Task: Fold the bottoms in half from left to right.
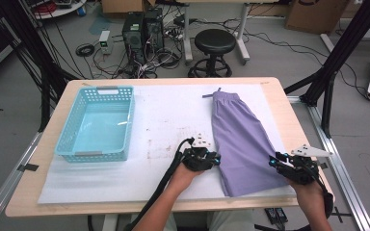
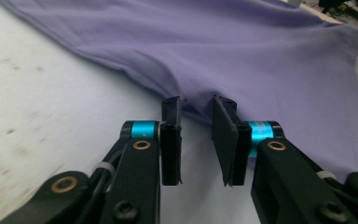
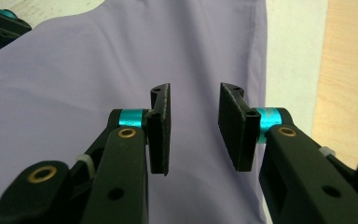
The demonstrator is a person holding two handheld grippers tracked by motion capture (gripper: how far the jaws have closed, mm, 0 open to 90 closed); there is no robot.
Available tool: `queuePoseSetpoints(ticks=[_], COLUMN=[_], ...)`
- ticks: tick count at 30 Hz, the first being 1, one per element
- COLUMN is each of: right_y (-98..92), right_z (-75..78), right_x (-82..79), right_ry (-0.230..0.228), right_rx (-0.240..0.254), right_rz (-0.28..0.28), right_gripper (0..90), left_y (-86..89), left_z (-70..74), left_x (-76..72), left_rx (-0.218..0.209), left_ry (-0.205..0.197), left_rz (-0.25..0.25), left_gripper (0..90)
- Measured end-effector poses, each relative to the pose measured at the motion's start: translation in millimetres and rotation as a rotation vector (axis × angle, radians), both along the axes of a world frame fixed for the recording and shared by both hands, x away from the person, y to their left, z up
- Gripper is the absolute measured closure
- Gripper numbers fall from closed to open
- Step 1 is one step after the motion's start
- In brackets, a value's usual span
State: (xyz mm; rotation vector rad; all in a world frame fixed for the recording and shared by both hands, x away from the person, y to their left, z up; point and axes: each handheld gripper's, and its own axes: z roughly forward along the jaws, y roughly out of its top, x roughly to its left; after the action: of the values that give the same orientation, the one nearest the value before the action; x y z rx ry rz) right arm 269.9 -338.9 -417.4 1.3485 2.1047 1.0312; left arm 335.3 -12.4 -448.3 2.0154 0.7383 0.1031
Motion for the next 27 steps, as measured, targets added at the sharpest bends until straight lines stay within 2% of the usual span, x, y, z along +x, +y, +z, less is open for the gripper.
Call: queuePoseSetpoints(ticks=[5, 10, 12, 13, 17, 19, 20, 24, 27], right_y=[-3.8, -5.5, -6.2, -6.3, -6.4, -6.5, -6.5, -7.0, -6.8], right_z=[-1.2, -1.1, -0.8, -0.7, -1.0, -0.9, -0.6, 0.8, 1.3], right_x=[-3.1, -5.1, -5.7, -6.0, -6.6, -6.5, -6.5, -6.5, -6.5], right_ry=[0.005, 0.003, 0.001, 0.003, 0.004, 0.004, 0.003, 0.001, 0.001], right_rx=[0.008, 0.011, 0.012, 0.013, 0.019, 0.017, 0.017, 0.019, 0.017], right_rz=[-0.009, -0.008, -0.006, -0.007, -0.010, -0.009, -0.011, -0.012, -0.011], right_gripper=[65.3, 65.3, 65.3, 65.3, 65.3, 65.3, 65.3, 65.3, 65.3], left_y=[-21.2, -33.0, -33.9, -34.4, -35.5, -34.9, -33.9, -23.8, -11.8], left_z=[2.9, 0.8, -0.9, -1.3, -1.3, -0.6, -0.3, 4.4, 7.6], left_x=[-1.0, -4.2, -4.5, -5.1, -6.6, -6.9, -7.5, -8.4, -9.9], left_rx=[0.016, 0.090, 0.123, 0.130, 0.138, 0.137, 0.118, 0.066, 0.045], left_ry=[-0.010, -0.022, -0.021, -0.035, -0.044, -0.047, -0.045, -0.030, -0.026], left_rz=[-0.021, -0.029, -0.040, -0.043, -0.050, -0.045, -0.037, -0.030, -0.021], left_gripper=[57.8, 55.2, 56.7, 59.1, 76.1, 85.0, 87.1, 87.7, 87.6])
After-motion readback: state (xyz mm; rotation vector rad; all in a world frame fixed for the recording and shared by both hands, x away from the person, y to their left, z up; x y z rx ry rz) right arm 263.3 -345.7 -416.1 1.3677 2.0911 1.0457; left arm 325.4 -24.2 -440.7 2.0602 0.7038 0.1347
